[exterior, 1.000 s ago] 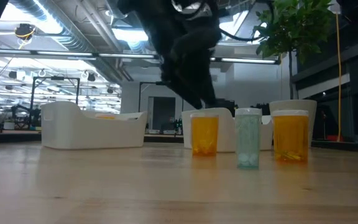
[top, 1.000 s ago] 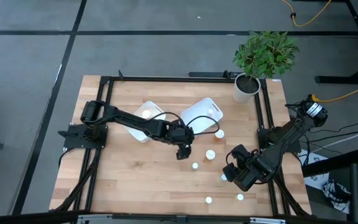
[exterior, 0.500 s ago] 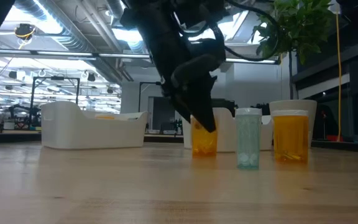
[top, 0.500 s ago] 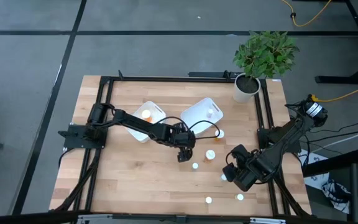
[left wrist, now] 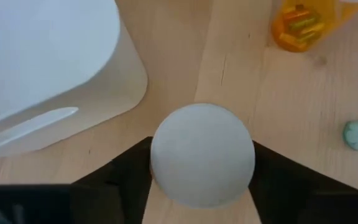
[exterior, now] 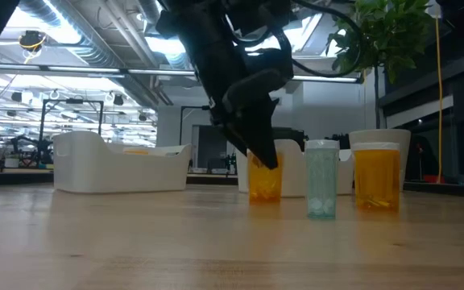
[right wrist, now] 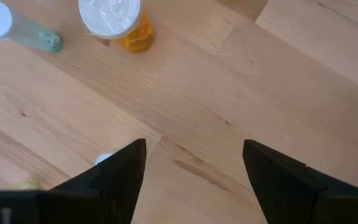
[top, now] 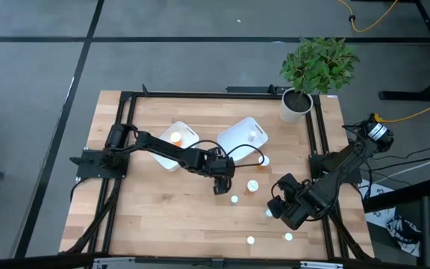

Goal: Pick and place medicine bottles into bin by pill shape (circle, oval)
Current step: Put the orange capsule bottle into the left white bin

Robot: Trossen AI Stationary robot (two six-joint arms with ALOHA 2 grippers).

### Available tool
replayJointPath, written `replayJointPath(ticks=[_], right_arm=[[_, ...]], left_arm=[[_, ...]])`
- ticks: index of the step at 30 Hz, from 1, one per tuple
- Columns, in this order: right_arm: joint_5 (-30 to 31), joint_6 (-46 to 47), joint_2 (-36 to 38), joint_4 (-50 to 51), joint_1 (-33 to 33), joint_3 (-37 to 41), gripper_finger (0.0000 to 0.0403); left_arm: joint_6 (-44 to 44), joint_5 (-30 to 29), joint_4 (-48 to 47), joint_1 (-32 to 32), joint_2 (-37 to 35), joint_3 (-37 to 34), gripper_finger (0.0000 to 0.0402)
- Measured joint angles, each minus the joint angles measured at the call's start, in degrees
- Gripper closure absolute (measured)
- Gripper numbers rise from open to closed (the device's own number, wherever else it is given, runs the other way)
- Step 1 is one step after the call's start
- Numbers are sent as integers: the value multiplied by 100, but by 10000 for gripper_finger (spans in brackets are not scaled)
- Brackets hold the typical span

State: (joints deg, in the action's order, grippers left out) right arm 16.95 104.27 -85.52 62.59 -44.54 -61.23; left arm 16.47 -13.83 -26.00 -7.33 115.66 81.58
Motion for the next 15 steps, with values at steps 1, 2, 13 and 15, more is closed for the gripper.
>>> replayJointPath(ticks=[1,2,13,15], right_arm=[[0,-2,1,0,0,0,133],[0,-2,0,0,1,0,133],[131,-107,0,-4,0,0,133],[142,-107,0,-17,1,0,133]], left_arm=[[0,5,0,-3,0,0,201],[0,42,0,-16,-5,0,213],[96,146,-1242,-203,-1490,2,225],[195,-8,-1694,-198,-1873,9,225]])
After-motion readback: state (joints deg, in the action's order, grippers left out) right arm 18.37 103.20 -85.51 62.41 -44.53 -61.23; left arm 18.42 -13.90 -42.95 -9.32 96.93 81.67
